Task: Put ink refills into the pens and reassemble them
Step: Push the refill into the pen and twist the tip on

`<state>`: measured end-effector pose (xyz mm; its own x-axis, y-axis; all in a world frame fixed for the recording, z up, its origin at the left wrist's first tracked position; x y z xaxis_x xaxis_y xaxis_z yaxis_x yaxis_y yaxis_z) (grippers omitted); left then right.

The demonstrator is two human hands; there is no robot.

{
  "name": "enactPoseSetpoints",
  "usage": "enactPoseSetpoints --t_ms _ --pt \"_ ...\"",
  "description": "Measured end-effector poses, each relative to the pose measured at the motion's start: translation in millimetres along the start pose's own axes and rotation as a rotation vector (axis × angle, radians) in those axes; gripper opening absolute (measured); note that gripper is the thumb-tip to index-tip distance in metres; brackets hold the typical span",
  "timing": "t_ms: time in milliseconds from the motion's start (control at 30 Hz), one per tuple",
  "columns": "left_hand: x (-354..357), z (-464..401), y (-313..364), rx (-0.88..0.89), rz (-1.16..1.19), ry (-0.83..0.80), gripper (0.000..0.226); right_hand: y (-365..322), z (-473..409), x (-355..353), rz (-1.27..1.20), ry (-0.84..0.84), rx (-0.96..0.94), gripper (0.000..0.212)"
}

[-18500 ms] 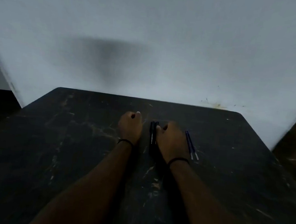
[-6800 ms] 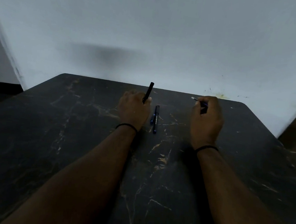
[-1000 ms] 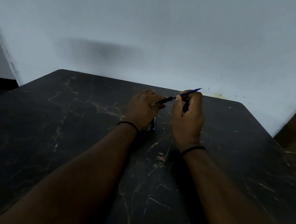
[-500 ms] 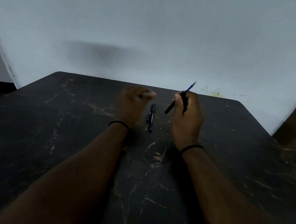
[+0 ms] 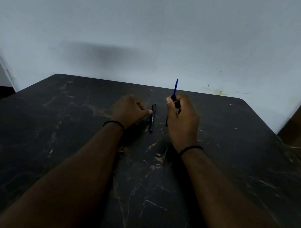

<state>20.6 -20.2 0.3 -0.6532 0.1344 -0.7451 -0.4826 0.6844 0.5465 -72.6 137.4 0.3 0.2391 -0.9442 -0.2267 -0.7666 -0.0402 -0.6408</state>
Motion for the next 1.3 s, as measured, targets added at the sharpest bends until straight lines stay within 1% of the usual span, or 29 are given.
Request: enactPoseSetpoints --t_ms 133,300,400,433,567,633,700,767,833,867,900,933,1000,1067,1133,1200,1300 --pt "-0.8 1.0 0.2 -0.028 -0.025 -0.086 0.032 -0.8 0.4 -0.3 0.01 -0.012 -0.001 0.034" --pt "-6.8 0.8 -3.5 -0.045 -0.024 -0.041 0.02 -0.2 0.5 -0.1 0.01 -0.009 0.013 0.038" --pt "-7.6 2.3 -0.2 -0.027 -0.129 -0.018 0.038 -1.2 0.9 -0.1 0.018 -0.017 0.007 0.037" --pt "-7.7 2.2 1.4 -0.023 -0.164 -0.028 0.04 -1.7 1.1 0.0 0.016 -0.02 0.002 0.036" --pt "-7.0 -1.6 1.5 -0.062 -0.233 -0.082 0.032 -2.3 1.0 0.1 0.005 -0.023 0.006 0.033" --pt "-4.3 -2.5 0.9 -0.086 -0.205 -0.077 0.033 -1.5 0.6 0.2 0.005 -0.024 0.001 0.033" --pt "-2.6 -2.6 2.4 -0.088 -0.11 0.014 0.034 -0.2 0.5 1.4 0.017 -0.029 -0.002 0.033" --pt "-3.8 -2.5 5.5 -0.053 0.082 0.138 0.024 1.4 0.5 2.8 0.032 -0.039 -0.008 0.032" --pt "-3.3 -1.8 10.5 -0.043 0.384 0.21 0.009 1.8 1.1 4.0 0.044 -0.054 -0.016 0.029" --pt "-1.9 -1.5 13.0 -0.065 0.55 0.226 0.006 1.4 1.5 4.4 0.046 -0.059 -0.024 0.027" --pt "-0.7 -1.4 14.9 -0.1 0.693 0.236 0.009 0.4 1.6 4.3 0.048 -0.062 -0.035 0.023" --pt "0.0 -1.1 16.6 -0.143 0.794 0.235 0.013 -1.0 1.5 4.0 0.057 -0.067 -0.052 0.02" --pt "0.4 -0.4 16.4 -0.237 0.942 0.196 0.015 -4.5 0.8 4.0 0.1 -0.11 -0.105 0.021" --pt "-0.8 0.8 13.4 -0.315 1.151 0.108 0.015 -5.9 0.3 5.6 0.165 -0.194 -0.146 0.023" --pt "-2.7 2.5 11.0 -0.347 1.313 0.031 0.014 -6.3 0.5 6.7 0.229 -0.258 -0.14 0.023" --pt "-3.1 3.2 9.8 -0.36 1.396 -0.007 0.016 -8.3 1.4 6.1 0.267 -0.29 -0.125 0.022" --pt "-2.8 3.2 8.5 -0.366 1.435 -0.029 0.017 -11.1 2.7 5.3 0.299 -0.325 -0.137 0.021"
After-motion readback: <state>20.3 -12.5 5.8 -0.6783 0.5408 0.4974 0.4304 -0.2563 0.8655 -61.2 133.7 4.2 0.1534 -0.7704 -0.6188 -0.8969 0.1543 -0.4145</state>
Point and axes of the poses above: each hand's wrist, its own z-axis away from the middle knuckle, its own x-axis out of the palm, y = z × x, the point moved 2 cm from there along -z, towards the middle knuckle, and after that the axes turned 3 degrees about -x, right-handed, at the moved point
